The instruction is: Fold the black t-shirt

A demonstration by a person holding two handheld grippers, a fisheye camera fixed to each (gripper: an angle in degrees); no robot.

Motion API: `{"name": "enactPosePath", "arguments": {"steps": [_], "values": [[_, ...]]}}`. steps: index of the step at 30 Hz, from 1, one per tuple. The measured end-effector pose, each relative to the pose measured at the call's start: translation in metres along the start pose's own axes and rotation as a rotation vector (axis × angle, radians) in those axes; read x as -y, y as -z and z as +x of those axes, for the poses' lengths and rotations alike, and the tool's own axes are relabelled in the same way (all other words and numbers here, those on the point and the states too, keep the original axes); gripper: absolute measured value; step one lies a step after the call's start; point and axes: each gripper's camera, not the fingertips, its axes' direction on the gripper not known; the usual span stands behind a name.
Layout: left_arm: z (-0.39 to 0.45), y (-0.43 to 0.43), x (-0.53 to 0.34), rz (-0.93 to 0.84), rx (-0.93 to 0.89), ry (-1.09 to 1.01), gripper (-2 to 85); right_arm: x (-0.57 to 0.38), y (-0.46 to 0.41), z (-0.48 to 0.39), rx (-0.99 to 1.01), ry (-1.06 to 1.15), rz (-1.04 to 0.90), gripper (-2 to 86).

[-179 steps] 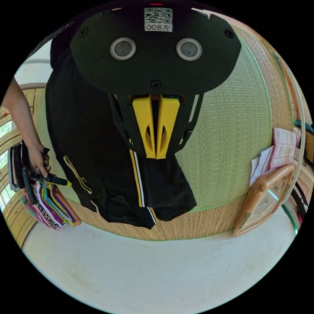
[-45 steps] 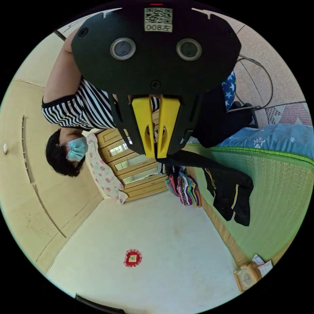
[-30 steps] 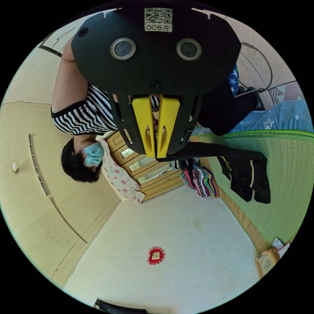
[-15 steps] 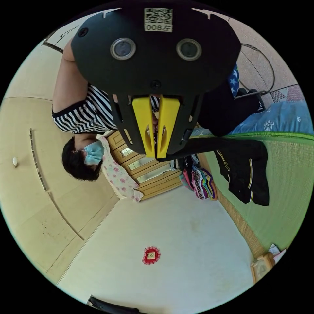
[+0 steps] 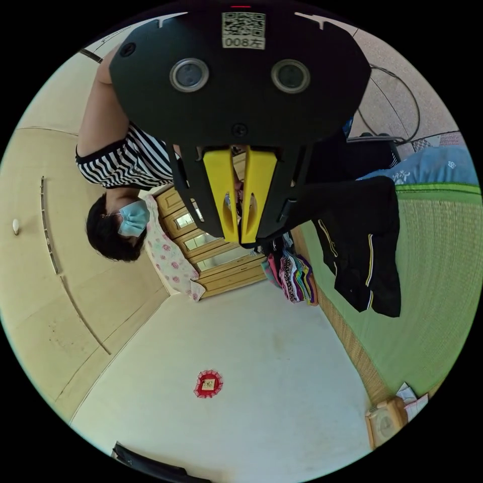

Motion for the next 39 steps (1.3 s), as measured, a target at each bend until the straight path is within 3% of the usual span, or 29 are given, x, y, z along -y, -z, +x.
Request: {"name": "enactPosePath", "arguments": {"steps": [20,39], "values": [[-0.095,-0.077,0.266,0.082,0.313,0.168,0.6,0.281,-0.162,0.037,-0.143,-0.197,-0.160,0.8],[-0.164,-0.099,0.410,0.102,0.462,0.304,0.7,0.444,-0.254,0.070,-0.215,-0.314,-0.278,0.9]]}}
